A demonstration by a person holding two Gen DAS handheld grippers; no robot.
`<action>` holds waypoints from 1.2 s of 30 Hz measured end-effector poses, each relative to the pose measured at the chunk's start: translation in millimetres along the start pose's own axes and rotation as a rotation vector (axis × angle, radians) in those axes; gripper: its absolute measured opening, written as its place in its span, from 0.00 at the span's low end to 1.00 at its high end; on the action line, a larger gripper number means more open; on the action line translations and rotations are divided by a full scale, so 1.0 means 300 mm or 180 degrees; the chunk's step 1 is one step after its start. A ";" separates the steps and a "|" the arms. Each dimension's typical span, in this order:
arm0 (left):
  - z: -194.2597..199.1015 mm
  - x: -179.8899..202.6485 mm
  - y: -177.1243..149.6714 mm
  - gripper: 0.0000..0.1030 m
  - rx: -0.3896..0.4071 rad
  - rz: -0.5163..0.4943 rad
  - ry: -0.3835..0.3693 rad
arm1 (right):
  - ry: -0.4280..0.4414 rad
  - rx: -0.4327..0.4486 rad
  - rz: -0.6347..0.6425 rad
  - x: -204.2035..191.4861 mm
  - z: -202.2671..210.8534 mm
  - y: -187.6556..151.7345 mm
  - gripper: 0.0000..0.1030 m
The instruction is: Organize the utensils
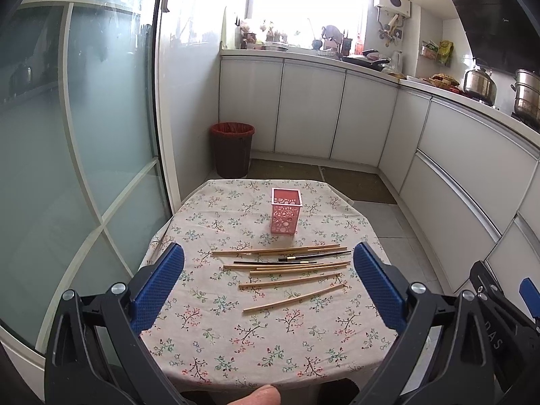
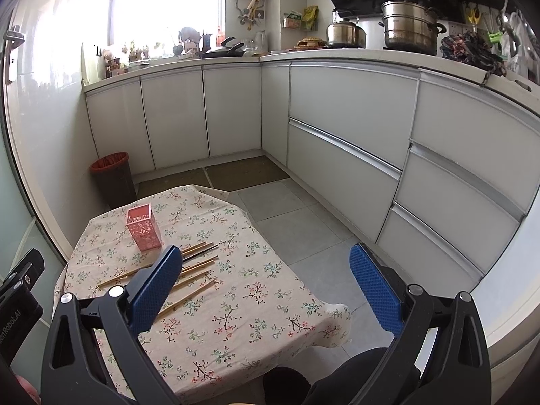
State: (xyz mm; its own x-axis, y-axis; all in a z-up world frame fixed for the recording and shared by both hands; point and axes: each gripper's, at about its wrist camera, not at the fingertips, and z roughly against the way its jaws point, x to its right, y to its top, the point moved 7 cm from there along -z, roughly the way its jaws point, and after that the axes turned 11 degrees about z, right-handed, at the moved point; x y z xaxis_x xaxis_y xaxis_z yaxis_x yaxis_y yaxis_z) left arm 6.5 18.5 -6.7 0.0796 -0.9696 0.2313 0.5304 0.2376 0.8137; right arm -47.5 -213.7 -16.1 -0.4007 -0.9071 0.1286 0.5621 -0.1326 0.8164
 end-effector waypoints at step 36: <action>-0.782 0.440 -0.185 0.93 -0.2260 -0.1155 -0.0979 | 0.1297 -0.1335 -0.1611 0.053 -0.601 -0.228 0.94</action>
State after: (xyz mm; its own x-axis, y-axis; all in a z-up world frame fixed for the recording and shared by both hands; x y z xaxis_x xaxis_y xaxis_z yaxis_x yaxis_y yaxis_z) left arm 185.7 -136.1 -146.5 -0.3756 -0.8955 0.2389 0.8901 -0.2768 0.3620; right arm 38.2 -291.0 -171.4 -0.4296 -0.7602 -0.4873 0.6410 -0.6368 0.4284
